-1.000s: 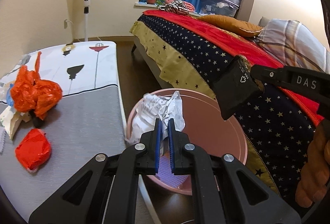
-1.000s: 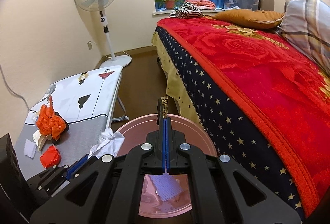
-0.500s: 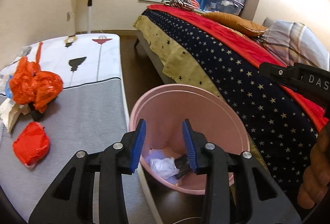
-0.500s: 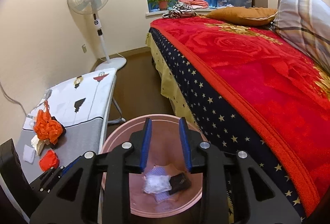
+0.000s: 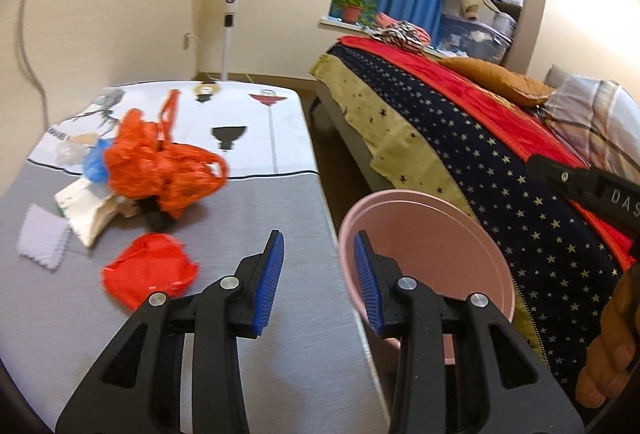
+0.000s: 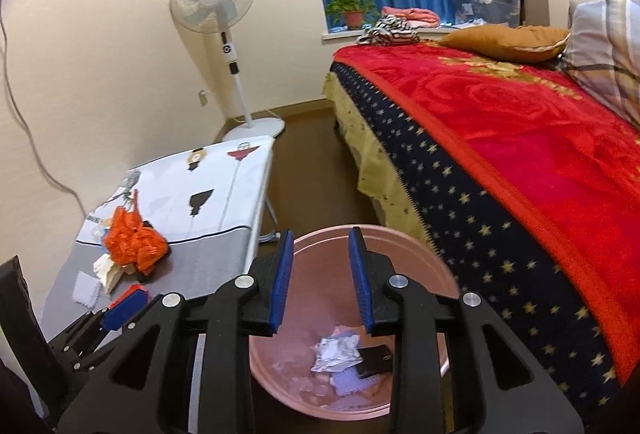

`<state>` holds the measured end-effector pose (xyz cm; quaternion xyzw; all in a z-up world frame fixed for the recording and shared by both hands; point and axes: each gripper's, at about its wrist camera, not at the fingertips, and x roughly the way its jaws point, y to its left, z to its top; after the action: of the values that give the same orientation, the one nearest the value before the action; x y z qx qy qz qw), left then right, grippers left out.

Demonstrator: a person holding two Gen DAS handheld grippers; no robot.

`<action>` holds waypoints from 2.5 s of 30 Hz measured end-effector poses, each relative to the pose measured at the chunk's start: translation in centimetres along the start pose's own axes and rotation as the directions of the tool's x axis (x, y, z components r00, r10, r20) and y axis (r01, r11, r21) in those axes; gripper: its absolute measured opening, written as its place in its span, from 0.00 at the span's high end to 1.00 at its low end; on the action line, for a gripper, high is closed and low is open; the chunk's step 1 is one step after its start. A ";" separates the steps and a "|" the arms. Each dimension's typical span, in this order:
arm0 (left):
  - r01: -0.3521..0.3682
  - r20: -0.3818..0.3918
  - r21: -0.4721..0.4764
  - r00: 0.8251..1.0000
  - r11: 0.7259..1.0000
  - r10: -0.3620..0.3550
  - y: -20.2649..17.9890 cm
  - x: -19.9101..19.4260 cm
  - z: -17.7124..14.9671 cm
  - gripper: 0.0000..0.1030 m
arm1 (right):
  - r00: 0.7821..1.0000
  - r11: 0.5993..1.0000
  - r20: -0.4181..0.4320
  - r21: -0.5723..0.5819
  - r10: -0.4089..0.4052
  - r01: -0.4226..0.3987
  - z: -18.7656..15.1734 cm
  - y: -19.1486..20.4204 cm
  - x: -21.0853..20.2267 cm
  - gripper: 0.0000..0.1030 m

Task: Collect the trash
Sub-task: 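Open both tools to drop the wrapper and paper into the bin, then move both tools back over the board toward the remaining bags, then grasp the bubble wrap with the left tool while the right tool grasps the orange bag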

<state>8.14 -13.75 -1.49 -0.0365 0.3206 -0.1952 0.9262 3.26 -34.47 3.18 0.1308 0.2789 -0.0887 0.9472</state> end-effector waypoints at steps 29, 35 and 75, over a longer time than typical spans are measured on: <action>-0.325 0.017 -0.221 0.941 0.919 0.337 10.5 -1.1 -0.7 0.65 | 0.958 0.958 -0.072 -0.051 0.277 -0.281 -2.4 10.8 6.6 0.68; -0.387 0.004 -0.242 0.916 0.890 0.400 11.8 -0.6 -1.0 0.65 | 0.938 0.940 -0.104 -0.058 0.331 -0.338 -2.6 12.4 8.8 0.68; -0.517 -0.185 -0.444 0.852 0.732 0.490 20.4 0.7 -1.7 0.87 | 0.888 0.898 -0.192 -0.065 0.417 -0.436 -3.6 17.5 15.6 0.94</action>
<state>14.52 4.87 -7.18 -0.1701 0.3816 0.1472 0.8965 18.58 -18.30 -4.91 0.1454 0.3289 0.1485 0.9212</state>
